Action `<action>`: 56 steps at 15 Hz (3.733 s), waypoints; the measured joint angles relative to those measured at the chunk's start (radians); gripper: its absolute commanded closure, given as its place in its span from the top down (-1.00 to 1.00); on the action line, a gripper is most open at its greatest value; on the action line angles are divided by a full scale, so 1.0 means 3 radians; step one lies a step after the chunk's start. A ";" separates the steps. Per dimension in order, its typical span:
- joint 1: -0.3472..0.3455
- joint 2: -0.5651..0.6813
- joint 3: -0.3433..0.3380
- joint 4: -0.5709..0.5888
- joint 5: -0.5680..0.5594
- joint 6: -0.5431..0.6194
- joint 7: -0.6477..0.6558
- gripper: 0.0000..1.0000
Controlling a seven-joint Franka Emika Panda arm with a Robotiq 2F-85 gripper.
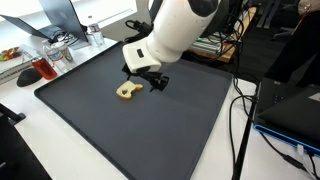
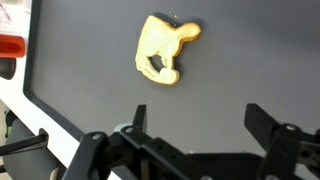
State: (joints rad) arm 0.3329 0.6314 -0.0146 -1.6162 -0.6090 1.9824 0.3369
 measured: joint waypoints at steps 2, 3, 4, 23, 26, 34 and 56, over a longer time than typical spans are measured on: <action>-0.0126 0.0019 0.0014 0.0074 0.0105 0.0145 -0.0149 1.00; -0.0201 0.0032 0.0022 0.0116 0.0202 0.0196 -0.0252 1.00; -0.0282 0.0049 0.0026 0.0172 0.0324 0.0219 -0.0372 1.00; -0.1523 0.0587 0.0341 0.1038 0.2177 0.0022 -0.2407 1.00; -0.1755 0.0604 0.0420 0.1032 0.2366 0.0018 -0.2811 1.00; -0.2212 0.0600 0.0535 0.0782 0.2903 0.0105 -0.3639 1.00; -0.2656 -0.0524 0.0419 -0.1809 0.5604 0.1540 -0.5567 1.00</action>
State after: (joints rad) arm -0.4639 0.4741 0.1111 -2.1589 1.0722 2.4444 -1.3331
